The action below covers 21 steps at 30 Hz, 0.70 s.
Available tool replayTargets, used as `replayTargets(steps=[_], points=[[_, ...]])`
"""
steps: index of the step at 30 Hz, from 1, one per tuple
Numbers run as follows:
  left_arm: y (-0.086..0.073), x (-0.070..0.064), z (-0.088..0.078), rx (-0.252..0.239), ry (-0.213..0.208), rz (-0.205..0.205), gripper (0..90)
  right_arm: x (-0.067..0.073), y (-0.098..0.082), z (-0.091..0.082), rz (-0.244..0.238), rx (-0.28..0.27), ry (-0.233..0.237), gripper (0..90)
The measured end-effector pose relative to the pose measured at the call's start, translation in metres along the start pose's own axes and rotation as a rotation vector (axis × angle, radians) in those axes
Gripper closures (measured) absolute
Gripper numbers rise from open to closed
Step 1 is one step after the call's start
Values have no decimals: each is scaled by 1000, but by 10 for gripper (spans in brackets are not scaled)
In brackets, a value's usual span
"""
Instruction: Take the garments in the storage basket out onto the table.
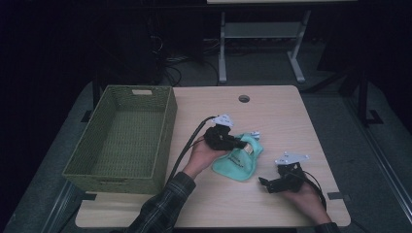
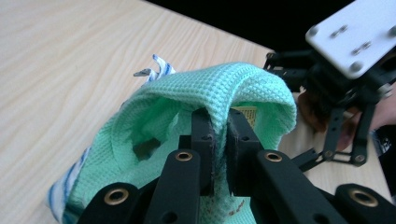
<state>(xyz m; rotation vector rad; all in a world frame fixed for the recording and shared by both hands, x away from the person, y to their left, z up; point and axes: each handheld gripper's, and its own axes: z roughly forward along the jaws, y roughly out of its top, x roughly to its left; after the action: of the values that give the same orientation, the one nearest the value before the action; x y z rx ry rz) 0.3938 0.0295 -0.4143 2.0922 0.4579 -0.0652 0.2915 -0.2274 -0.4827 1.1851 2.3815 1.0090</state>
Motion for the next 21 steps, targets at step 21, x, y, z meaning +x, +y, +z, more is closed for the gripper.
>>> replayTargets(steps=[21], points=[[-23, 7, 12, 99, 48, -43, 549, 0, 0, 0, -2, 1, -1, 21]])
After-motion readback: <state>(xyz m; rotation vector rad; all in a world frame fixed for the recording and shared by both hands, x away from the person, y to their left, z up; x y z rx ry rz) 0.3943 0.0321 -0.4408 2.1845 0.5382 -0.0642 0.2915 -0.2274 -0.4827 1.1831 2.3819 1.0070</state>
